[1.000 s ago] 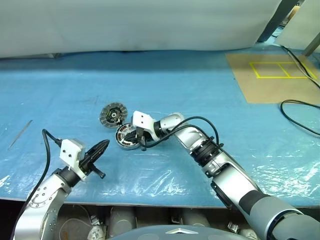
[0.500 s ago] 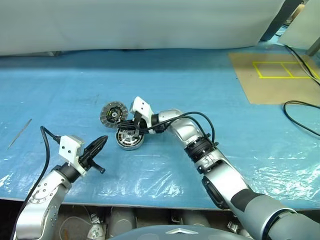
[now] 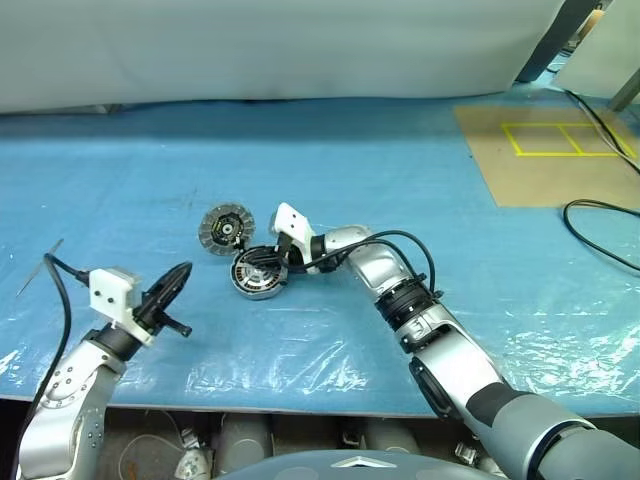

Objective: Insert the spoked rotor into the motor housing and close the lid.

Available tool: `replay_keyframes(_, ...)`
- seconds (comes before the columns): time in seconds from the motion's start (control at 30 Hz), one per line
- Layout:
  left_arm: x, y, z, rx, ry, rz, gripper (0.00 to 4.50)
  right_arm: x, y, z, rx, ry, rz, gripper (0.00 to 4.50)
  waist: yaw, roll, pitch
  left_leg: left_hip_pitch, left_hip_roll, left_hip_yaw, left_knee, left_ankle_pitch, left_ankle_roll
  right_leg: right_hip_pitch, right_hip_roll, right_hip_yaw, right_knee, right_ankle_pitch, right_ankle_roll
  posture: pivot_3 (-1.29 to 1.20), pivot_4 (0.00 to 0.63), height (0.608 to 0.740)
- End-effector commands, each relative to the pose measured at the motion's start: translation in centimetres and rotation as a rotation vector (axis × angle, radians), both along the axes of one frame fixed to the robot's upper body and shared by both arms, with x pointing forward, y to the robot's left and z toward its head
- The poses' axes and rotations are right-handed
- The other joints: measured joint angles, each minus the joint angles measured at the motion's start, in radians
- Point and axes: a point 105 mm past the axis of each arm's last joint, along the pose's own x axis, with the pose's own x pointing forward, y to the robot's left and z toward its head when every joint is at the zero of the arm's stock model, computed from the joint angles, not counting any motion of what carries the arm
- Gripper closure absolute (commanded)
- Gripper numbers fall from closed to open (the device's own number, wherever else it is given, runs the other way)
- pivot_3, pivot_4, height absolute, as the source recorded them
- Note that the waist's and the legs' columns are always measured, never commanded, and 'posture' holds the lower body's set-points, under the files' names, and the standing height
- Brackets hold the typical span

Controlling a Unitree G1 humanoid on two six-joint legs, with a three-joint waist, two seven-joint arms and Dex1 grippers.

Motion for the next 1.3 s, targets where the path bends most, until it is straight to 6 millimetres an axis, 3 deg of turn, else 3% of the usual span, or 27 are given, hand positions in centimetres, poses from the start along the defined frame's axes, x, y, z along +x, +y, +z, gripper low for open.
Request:
replay_keyframes(0.03,0.7,1.8,0.7,0.037,-0.042,0.040,4.49,-1.0,-1.1,2.3,0.073,-0.027,0.070,4.50,0.005,-0.001,0.000,0.000,0.000,0.000,0.000,0.000,0.000,0.000,0.000,0.000,0.000,0.000,0.000,0.00,0.150,0.740)
replay_keyframes(0.17,2.9,2.7,0.7,0.034,-0.064,0.049,4.49,-2.7,-3.3,1.3,-0.014,-0.009,0.144,4.50,0.016,-0.002,0.000,-0.001,0.000,-0.001,0.001,0.000,0.000,0.001,0.000,-0.001,0.000,0.002,0.004,0.00,0.150,0.740)
replay_keyframes(0.37,7.4,1.2,0.7,-0.020,-0.074,-0.073,4.49,-3.5,-5.9,0.4,-0.102,-0.004,0.124,4.50,0.025,-0.002,0.000,-0.001,0.000,-0.002,0.004,0.001,-0.001,0.001,0.000,-0.001,0.002,0.003,0.005,0.00,0.150,0.740)
replay_keyframes(0.53,10.7,-1.6,0.0,-0.071,-0.009,-0.245,4.49,-3.3,-7.0,0.8,-0.098,0.002,0.046,4.50,0.029,-0.002,-0.001,0.000,0.000,-0.002,0.004,0.001,-0.001,0.001,0.000,-0.001,0.003,0.003,0.005,0.00,0.150,0.740)
replay_keyframes(0.73,13.2,-4.7,1.1,-0.096,0.007,-0.416,4.49,-2.9,-8.0,0.7,-0.115,-0.006,-0.012,4.50,0.034,-0.002,0.000,-0.003,-0.002,-0.003,0.004,0.001,-0.002,0.000,-0.001,-0.002,0.002,0.003,0.006,0.00,0.150,0.740)
replay_keyframes(1.0,12.5,-8.2,2.2,-0.132,0.064,-0.692,4.49,-0.2,-9.4,3.3,0.025,-0.029,-0.174,4.50,0.034,-0.002,0.000,-0.004,-0.002,-0.005,0.004,0.001,-0.002,0.000,-0.001,-0.002,0.003,0.004,0.006,0.00,0.150,0.740)
replay_keyframes(1.13,11.0,-9.2,1.2,-0.058,0.131,-0.793,4.49,0.5,-10.6,3.5,0.013,-0.041,-0.209,4.50,0.040,-0.002,0.000,-0.004,-0.002,-0.005,0.003,0.001,-0.002,0.000,-0.001,-0.003,0.002,0.004,0.006,0.00,0.150,0.740)
replay_keyframes(1.3,8.6,-9.5,-2.3,0.179,0.244,-0.851,4.49,1.5,-10.9,3.9,0.015,-0.073,-0.238,4.50,0.036,-0.002,0.000,-0.004,-0.002,-0.005,0.002,0.001,-0.002,0.000,-0.001,-0.003,0.002,0.004,0.006,0.00,0.150,0.740)
